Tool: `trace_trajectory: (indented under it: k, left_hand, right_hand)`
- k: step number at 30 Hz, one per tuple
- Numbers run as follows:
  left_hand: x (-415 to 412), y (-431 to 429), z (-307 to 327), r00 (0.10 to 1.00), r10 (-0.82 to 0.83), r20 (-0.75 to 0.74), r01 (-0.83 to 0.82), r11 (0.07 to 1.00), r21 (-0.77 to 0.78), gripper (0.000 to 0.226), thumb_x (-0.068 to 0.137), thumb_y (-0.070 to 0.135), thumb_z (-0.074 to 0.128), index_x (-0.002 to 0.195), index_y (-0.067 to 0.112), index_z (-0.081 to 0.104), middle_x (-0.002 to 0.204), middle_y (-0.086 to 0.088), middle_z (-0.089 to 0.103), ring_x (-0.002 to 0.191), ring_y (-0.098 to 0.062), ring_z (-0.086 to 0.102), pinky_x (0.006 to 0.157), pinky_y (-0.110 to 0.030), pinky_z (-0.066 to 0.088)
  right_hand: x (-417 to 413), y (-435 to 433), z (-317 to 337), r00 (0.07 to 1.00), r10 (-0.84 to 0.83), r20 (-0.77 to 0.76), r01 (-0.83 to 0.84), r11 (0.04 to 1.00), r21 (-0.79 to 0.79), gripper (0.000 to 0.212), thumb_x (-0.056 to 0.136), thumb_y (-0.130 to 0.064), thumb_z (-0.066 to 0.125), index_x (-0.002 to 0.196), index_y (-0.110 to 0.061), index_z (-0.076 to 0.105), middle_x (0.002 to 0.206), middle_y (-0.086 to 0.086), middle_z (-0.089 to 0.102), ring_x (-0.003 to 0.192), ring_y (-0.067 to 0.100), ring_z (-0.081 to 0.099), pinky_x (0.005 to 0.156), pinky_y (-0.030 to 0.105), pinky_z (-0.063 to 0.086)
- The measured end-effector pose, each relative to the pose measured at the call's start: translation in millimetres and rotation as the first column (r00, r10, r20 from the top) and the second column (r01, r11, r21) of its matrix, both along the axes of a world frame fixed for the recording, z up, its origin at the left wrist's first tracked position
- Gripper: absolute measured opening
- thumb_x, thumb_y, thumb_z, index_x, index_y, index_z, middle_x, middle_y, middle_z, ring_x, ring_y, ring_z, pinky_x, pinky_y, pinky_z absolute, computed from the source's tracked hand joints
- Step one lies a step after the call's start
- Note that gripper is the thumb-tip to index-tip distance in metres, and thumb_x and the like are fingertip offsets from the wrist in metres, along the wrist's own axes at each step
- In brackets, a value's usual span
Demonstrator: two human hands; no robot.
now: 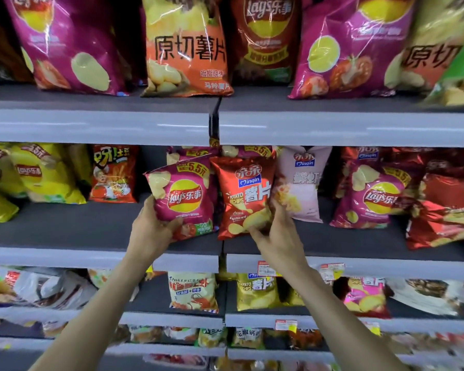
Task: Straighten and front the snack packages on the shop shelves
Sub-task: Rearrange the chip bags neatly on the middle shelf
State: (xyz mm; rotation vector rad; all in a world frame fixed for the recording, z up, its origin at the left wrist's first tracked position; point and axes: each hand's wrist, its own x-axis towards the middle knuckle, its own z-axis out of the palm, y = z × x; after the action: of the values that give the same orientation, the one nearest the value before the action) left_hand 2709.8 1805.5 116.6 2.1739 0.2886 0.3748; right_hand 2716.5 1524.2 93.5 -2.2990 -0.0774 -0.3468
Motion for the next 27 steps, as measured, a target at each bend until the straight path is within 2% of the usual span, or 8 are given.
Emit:
trace_trajectory:
  k: [4,9,11,14,17,19,21,27]
  left_hand:
    - [-26,-12,0,0.979,0.069,0.194,-0.095,0.987,0.13,0.082,0.086,0.023,0.086,0.155,0.021,0.041,0.135,-0.005,0.055,0.119,-0.028,0.062,0.095,-0.044,0.054]
    - [-50,-55,14,0.917,0.033,0.398,-0.129,0.968,0.217,0.069,0.085,0.004,0.08,0.147,0.019,0.054,0.142,-0.003,0.048,0.121,-0.028,0.058,0.093,-0.038,0.051]
    - [-46,-73,20,0.928,-0.028,0.371,-0.083,0.957,0.278,0.061,0.084,0.002,0.079,0.14,0.017,0.062,0.139,0.0,0.052,0.119,-0.024,0.058,0.091,-0.031,0.046]
    - [-34,-101,27,0.963,-0.126,0.238,0.025,0.921,0.39,0.056,0.087,0.013,0.078,0.141,0.014,0.062,0.14,0.001,0.056,0.119,-0.027,0.061,0.086,-0.035,0.051]
    - [-15,-125,28,0.987,-0.142,0.072,0.1,0.907,0.408,0.072,0.092,0.033,0.077,0.154,0.01,0.049,0.15,-0.005,0.051,0.129,-0.033,0.058,0.098,-0.044,0.052]
    - [0,-137,27,0.99,-0.129,-0.049,0.138,0.933,0.334,0.09,0.09,0.049,0.077,0.16,0.01,0.037,0.151,-0.008,0.049,0.134,-0.034,0.054,0.105,-0.045,0.049]
    - [17,-144,24,0.982,-0.133,-0.131,0.157,0.968,0.194,0.097,0.079,0.064,0.081,0.154,0.017,0.04,0.14,-0.005,0.059,0.126,-0.032,0.06,0.102,-0.046,0.052]
    - [65,-142,18,0.996,-0.033,-0.083,0.007,0.954,-0.299,0.104,0.043,0.075,0.095,0.126,0.021,0.064,0.107,0.006,0.08,0.094,-0.022,0.078,0.091,-0.052,0.063]
  right_hand:
    - [-3,-17,0,1.0,0.019,0.009,-0.019,1.0,-0.003,0.072,0.093,-0.052,0.07,0.151,-0.032,0.033,0.143,-0.007,0.052,0.133,0.018,0.05,0.104,0.043,0.051]
    - [-3,-64,10,0.998,-0.039,0.041,0.044,0.991,-0.123,0.065,0.096,-0.047,0.064,0.152,-0.025,0.04,0.146,-0.001,0.053,0.136,0.022,0.046,0.105,0.043,0.049]
    - [-4,-87,14,0.994,-0.052,0.096,0.071,0.975,-0.209,0.061,0.096,-0.042,0.066,0.149,-0.022,0.046,0.141,0.0,0.056,0.132,0.023,0.048,0.104,0.042,0.048]
    - [-4,-125,17,0.972,-0.087,0.217,0.17,0.9,-0.401,0.058,0.091,-0.038,0.072,0.141,-0.016,0.053,0.131,0.007,0.061,0.121,0.031,0.056,0.097,0.045,0.05]
    - [-1,-162,17,0.95,-0.144,0.277,0.269,0.829,-0.491,0.057,0.088,-0.037,0.072,0.137,-0.014,0.054,0.125,0.01,0.063,0.116,0.035,0.058,0.092,0.05,0.052]
    - [3,-183,16,0.929,-0.195,0.313,0.332,0.811,-0.481,0.057,0.086,-0.033,0.075,0.134,-0.01,0.056,0.124,0.014,0.062,0.114,0.039,0.057,0.089,0.051,0.051]
    - [7,-201,15,0.911,-0.232,0.34,0.367,0.831,-0.417,0.06,0.084,-0.028,0.078,0.135,-0.007,0.053,0.125,0.018,0.059,0.113,0.042,0.056,0.087,0.051,0.05]
    - [17,-229,7,0.912,-0.333,0.239,0.347,0.938,-0.021,0.091,0.081,-0.023,0.084,0.153,-0.012,0.029,0.149,0.017,0.039,0.136,0.04,0.04,0.112,0.056,0.042]
